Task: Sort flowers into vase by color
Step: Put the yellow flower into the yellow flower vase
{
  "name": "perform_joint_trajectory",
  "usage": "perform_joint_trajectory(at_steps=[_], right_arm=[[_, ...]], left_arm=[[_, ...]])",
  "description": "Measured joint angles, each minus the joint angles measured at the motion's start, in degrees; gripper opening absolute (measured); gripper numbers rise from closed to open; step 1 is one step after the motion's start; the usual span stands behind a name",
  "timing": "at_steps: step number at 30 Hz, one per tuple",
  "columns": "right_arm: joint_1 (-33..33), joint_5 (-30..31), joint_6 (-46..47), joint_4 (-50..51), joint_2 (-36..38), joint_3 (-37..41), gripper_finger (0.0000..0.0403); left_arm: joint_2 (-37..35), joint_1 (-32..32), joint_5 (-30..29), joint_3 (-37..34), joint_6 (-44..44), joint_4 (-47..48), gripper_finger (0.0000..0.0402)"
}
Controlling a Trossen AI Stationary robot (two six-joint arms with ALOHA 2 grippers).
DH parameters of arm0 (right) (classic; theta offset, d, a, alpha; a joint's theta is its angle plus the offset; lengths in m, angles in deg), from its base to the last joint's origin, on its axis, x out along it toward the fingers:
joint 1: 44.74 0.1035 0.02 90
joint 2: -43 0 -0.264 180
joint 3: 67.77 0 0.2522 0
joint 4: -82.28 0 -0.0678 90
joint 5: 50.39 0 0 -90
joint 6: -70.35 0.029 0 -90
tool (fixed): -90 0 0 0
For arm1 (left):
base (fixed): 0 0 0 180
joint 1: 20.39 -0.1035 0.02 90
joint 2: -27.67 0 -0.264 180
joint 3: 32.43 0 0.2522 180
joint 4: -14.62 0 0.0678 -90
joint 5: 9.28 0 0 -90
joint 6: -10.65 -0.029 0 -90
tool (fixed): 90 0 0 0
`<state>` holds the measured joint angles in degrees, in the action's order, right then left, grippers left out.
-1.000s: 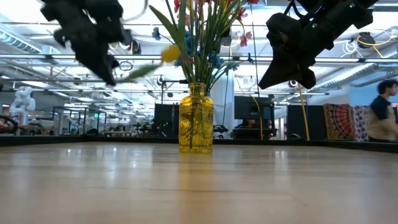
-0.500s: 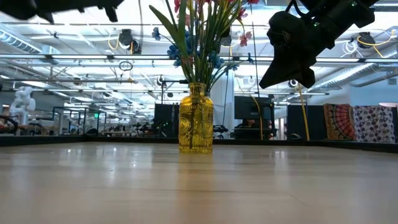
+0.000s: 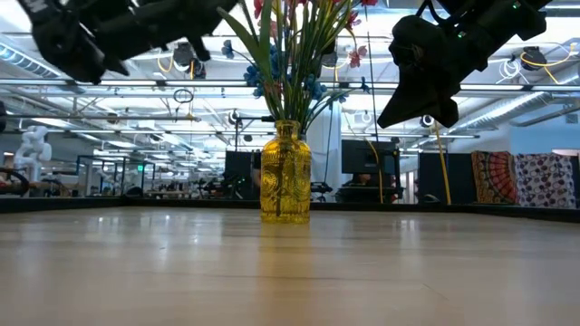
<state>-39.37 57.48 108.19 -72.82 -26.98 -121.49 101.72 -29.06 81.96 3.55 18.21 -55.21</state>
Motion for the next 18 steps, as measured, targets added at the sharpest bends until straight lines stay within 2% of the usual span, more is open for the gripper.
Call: perform_joint_trajectory(at_steps=[7, 18], right_arm=[[0.00, -0.02, 0.02, -0.02, 0.00, 0.00, 0.0000], [0.00, -0.17, 0.31, -0.02, 0.00, 0.00, 0.0000]], left_arm=[[10.28, 3.92, 0.05, 5.35, 1.12, -2.13, 0.0000], [16.76, 5.95, 0.20, 6.22, 0.71, -2.18, 0.0000]])
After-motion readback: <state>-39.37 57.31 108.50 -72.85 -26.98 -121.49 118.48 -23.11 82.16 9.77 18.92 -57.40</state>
